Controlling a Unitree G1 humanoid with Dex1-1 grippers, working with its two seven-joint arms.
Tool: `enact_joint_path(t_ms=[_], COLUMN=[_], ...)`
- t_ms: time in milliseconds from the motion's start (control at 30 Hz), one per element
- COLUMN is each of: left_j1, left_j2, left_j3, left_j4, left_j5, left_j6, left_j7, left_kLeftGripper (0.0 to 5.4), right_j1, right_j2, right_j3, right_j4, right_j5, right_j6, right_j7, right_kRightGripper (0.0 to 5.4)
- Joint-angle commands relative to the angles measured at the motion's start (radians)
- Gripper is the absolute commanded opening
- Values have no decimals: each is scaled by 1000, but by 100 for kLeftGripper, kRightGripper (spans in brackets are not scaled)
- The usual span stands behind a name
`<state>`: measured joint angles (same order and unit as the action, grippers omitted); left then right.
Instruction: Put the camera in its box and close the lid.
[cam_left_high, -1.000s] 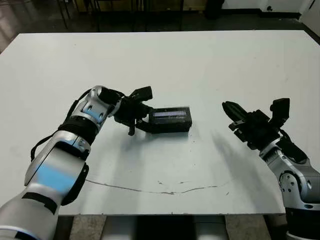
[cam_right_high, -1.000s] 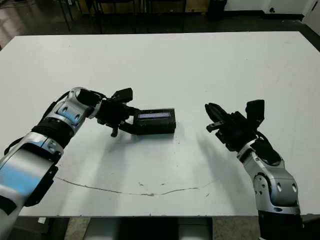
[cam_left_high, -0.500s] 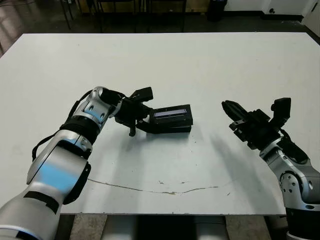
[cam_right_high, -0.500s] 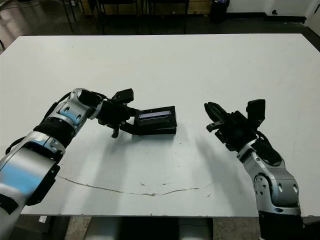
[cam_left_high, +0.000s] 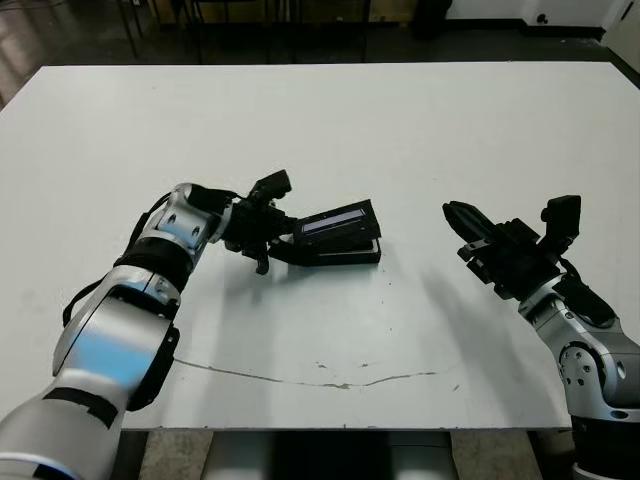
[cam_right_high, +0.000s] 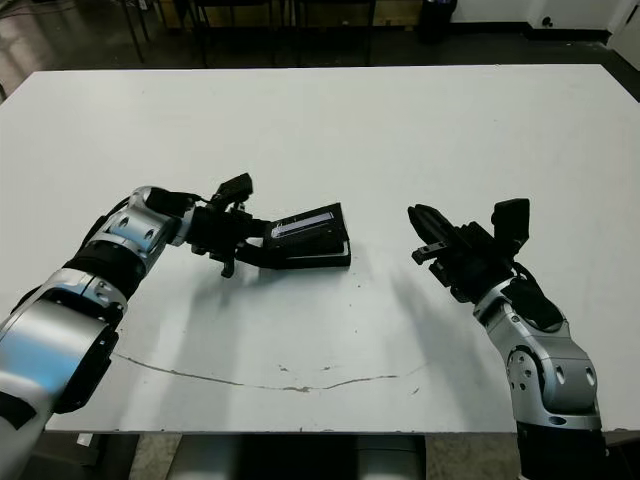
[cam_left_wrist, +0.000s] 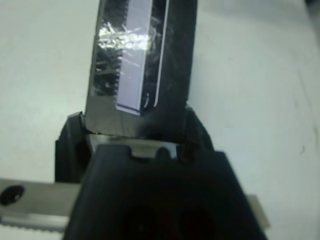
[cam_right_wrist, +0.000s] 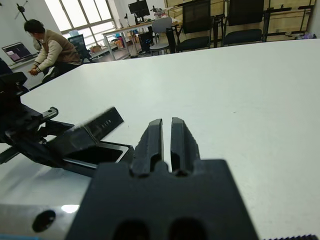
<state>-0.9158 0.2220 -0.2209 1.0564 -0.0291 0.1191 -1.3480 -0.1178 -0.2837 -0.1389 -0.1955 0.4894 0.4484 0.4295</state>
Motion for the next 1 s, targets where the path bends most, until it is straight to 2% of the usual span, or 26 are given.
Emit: enact_joint_path(t_ms=[33, 300, 767, 1000], left_j1=[6, 6, 23, 22], left_j2=[57, 90, 109, 82], left_j3=[46, 94, 122, 99], left_j4=[6, -3, 11, 27], left_j5=[-10, -23, -19, -4], left_j6=[27, 59, 36, 51], left_j7=[25, 21, 11, -5], left_kLeftGripper=[142, 126, 126, 126], right_j1=[11, 9, 11, 13], right_j2=[-3, 0, 0, -5], right_j3=[5, 5, 3, -1], right_j4=[1, 18, 34, 13], right_j5=[-4, 4, 4, 9], right_j6=[21, 10, -9, 22], right_j7=[-8, 7, 24, 4], right_kRightGripper=[0, 0, 0, 0])
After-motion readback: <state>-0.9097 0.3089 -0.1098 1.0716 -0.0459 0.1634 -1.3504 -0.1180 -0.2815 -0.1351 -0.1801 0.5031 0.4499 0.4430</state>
